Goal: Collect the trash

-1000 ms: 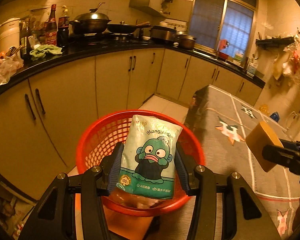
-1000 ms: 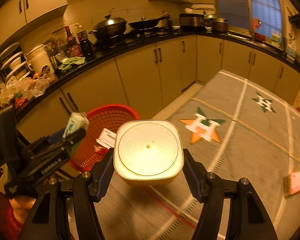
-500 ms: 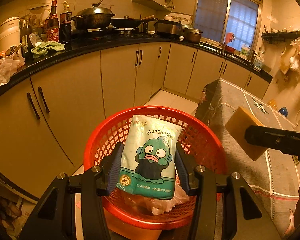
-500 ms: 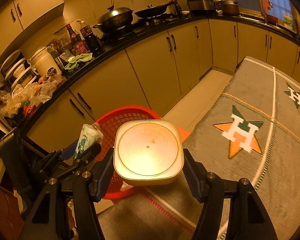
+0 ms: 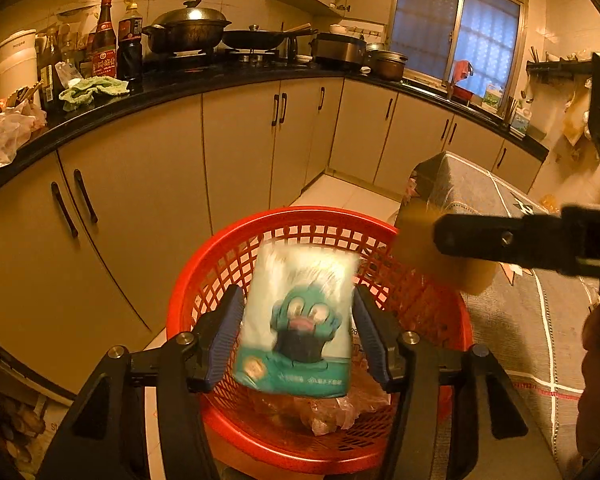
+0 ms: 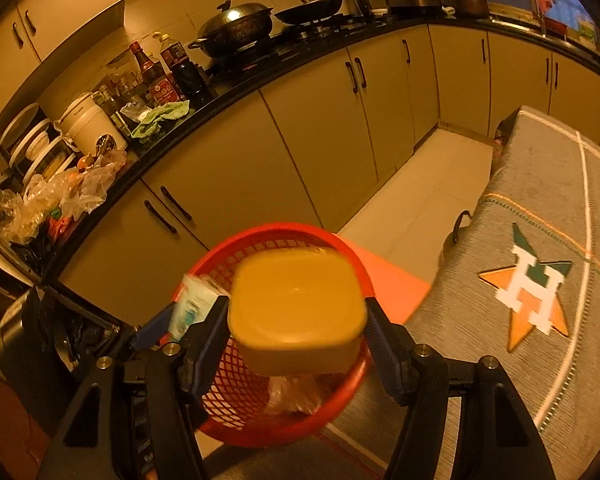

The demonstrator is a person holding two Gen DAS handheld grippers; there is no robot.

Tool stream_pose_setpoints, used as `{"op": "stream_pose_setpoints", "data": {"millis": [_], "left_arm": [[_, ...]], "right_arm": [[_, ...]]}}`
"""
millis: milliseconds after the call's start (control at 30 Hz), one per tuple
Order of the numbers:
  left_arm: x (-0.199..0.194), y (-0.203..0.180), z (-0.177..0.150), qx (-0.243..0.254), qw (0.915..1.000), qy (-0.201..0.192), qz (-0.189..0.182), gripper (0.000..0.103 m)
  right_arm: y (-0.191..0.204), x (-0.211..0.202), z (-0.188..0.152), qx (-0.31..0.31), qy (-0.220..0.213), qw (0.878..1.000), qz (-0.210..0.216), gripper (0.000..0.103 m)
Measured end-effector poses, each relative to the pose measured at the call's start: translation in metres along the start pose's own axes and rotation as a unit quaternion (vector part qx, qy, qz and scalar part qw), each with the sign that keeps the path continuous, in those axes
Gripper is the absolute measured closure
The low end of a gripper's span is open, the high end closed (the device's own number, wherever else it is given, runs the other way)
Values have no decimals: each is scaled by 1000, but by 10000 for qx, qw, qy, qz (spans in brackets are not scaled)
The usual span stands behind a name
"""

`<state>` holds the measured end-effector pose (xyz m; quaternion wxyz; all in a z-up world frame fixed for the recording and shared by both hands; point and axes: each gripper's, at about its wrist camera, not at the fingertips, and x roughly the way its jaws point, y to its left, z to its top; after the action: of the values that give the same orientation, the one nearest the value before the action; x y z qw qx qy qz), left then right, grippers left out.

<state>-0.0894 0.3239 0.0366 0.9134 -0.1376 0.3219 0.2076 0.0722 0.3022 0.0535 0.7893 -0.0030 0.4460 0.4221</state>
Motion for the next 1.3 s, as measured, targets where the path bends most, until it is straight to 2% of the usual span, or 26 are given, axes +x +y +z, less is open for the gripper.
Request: {"op": "stream_pose_setpoints", "data": {"millis": [67, 200, 333, 400, 433, 533, 633, 733, 800, 900, 1167, 1300], "left_arm": [[-1, 1, 0, -38, 10000, -17, -9, 37], [-3, 1, 1, -40, 10000, -51, 14, 36], [-10, 1, -1, -84, 9998, -164, 98, 34], [-19, 1, -4, -103, 9991, -309, 254, 26], [-23, -1, -5, -127, 9987, -364, 325, 19], [-45, -3, -11, -240, 9960, -669, 541, 15], [-68, -7, -17, -296, 9921, -923, 791, 5], [-84, -12, -24, -322, 9886, -1071, 1007, 0], [-91, -21, -31, -274, 9840, -1046, 1416, 0], [-96, -35, -40, -90, 9809, -917, 1715, 0], [-99, -73, -60, 199, 9771, -689, 2004, 0], [-102, -79, -64, 86, 9763, -671, 2055, 0]], "right_arm": [[-2, 1, 2, 72, -49, 10000, 41, 29], [-4, -4, 3, 124, -133, 9998, 115, 29], [-8, -17, -3, 115, -227, 9997, -6, 28], [-7, -24, -8, 26, -273, 9994, -212, 28], [-5, -30, -13, -83, -319, 9986, -402, 28], [-2, -47, -27, -330, -485, 9947, -848, 24], [2, -70, -47, -637, -705, 9868, -1310, 19], [0, -91, -67, -793, -888, 9774, -1748, 17], [-2, -106, -84, -929, -970, 9712, -1970, 12], [-8, -128, -109, -947, -1095, 9645, -2207, 10], [-33, -159, -151, -821, -1208, 9541, -2613, 10], [-37, -164, -158, -862, -1254, 9552, -2539, 10]]}}
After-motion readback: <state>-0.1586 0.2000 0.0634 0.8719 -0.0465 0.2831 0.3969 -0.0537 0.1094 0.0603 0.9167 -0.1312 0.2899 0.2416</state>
